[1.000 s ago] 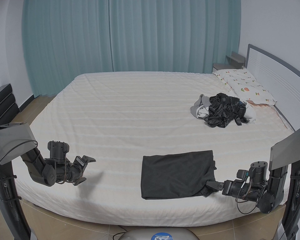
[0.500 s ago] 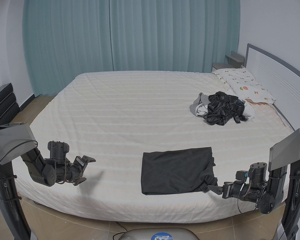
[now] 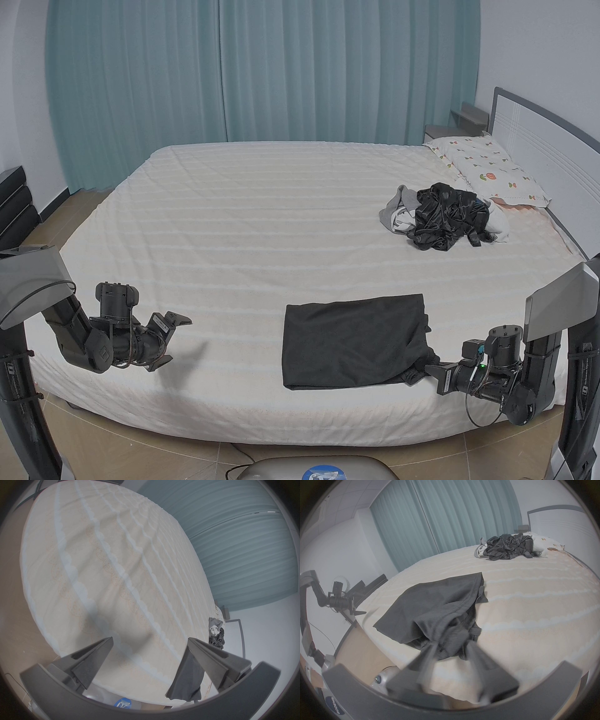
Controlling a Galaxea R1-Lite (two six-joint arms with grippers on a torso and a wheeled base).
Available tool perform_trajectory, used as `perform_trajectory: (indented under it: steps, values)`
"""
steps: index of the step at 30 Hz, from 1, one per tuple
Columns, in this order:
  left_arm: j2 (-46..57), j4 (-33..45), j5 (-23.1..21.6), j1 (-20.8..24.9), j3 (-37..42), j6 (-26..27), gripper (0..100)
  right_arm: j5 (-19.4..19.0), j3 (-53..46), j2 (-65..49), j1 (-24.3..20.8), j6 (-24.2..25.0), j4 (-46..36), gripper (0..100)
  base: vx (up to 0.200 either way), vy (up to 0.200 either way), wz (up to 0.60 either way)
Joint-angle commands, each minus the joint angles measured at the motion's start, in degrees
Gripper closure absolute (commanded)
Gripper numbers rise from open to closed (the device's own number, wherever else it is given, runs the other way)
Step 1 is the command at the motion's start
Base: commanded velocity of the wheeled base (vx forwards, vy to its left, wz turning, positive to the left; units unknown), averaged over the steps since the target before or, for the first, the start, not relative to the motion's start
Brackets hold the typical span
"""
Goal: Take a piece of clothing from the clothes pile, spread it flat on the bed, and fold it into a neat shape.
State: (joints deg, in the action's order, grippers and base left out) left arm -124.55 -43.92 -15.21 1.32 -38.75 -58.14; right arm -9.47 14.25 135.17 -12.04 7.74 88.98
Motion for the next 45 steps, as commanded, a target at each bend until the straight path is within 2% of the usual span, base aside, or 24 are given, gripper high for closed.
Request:
perform_trajectory:
  steps: [1,4,11,17,18,20,24,38,45]
  values:
    - [-0.08,-0.02,0.01,0.0,-0.01,-0.05,0,2.09,-0.28,0.36,-0.26,-0.89,0.67,100,0.0,0.0,0.0]
    - [-0.08,-0.02,0.01,0.0,-0.01,-0.05,0,3.5,-0.36,-0.43,-0.7,-1.41,0.76,100,0.0,0.0,0.0]
    - [-0.08,-0.02,0.01,0.0,-0.01,-0.05,0,3.76,-2.21,-5.35,-1.23,-2.99,0.76,100,0.0,0.0,0.0]
    - [-0.08,-0.02,-0.08,0.0,-0.09,-0.05,0,3.76,-4.32,-6.59,-0.61,-7.3,0.76,100,0.0,0.0,0.0]
    - [-0.08,-0.02,0.01,0.0,-0.01,-0.05,0,3.76,-4.93,-6.5,-0.26,-9.85,0.76,100,0.0,0.0,0.0]
    - [-0.08,-0.02,0.01,0.0,-0.09,-0.05,0,3.76,-4.93,-6.23,0.79,-11.96,0.76,100,0.0,0.0,0.0]
    - [-0.08,-0.02,0.01,0.0,-0.09,-0.05,0,3.58,-5.46,-5.53,2.55,-14.51,0.67,100,0.0,0.0,0.0]
    - [-0.25,-0.02,0.01,0.0,-0.27,-0.05,0,3.67,-3.26,-4.92,2.46,-16.97,0.76,100,0.0,0.0,0.0]
    - [-0.25,-0.02,-0.08,0.0,-0.18,-0.05,0,3.85,0.34,-9.31,1.85,-20.75,0.58,100,0.0,0.0,0.0]
